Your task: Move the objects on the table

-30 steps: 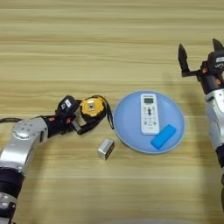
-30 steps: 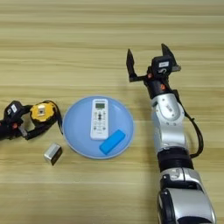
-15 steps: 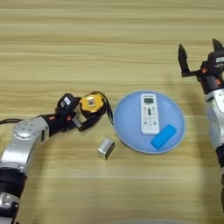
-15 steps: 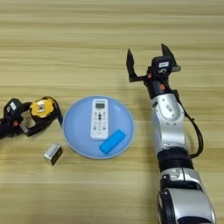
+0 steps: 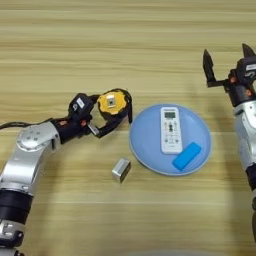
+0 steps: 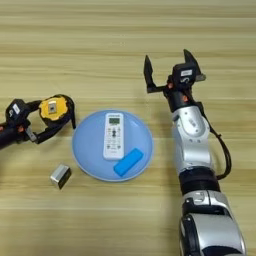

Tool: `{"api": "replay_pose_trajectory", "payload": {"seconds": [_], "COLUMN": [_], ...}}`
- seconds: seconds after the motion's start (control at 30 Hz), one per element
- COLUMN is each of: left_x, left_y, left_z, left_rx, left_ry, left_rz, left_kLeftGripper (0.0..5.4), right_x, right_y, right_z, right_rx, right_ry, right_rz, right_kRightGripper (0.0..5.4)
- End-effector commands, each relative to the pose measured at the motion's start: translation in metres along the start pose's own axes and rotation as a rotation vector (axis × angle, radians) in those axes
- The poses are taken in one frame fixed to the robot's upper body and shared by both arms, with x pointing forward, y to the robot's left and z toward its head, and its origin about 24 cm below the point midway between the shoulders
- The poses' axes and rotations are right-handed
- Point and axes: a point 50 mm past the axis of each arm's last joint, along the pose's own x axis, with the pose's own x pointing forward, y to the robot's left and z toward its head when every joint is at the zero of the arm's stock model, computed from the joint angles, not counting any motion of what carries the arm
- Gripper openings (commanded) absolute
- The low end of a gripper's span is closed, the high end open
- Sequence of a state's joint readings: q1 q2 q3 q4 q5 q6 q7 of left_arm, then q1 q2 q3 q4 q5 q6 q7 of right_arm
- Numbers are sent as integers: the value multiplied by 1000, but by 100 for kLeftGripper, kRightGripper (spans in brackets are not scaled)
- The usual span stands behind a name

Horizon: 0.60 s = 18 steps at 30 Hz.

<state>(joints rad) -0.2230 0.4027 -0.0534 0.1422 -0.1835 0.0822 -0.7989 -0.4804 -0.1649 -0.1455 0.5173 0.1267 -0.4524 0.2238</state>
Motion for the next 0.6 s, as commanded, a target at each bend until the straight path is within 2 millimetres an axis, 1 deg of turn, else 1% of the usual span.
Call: {"api": "replay_pose_trajectory", "payload": {"seconds": [0.03, 0.2, 0.4, 0.6], "left_x": [5, 12, 27, 41], "left_y": [-5, -11, -22, -36], "left_z": [20, 25, 29, 19], "left_rx": [32, 62, 92, 101], "left_ry": [-55, -35, -19, 32], "left_rz": [-50, -118, -207, -285], "left_kLeftGripper": [440, 440, 440, 440], "right_x": [5, 6, 6, 5], "right_y": [1, 3, 4, 6], "right_z": [3, 3, 3, 4], "right_rx": [2, 4, 6, 8], "right_ry": [-20, -22, -22, -23], "right_rz": [-3, -1, 1, 0], "right_kRightGripper": [540, 540, 540, 540]}}
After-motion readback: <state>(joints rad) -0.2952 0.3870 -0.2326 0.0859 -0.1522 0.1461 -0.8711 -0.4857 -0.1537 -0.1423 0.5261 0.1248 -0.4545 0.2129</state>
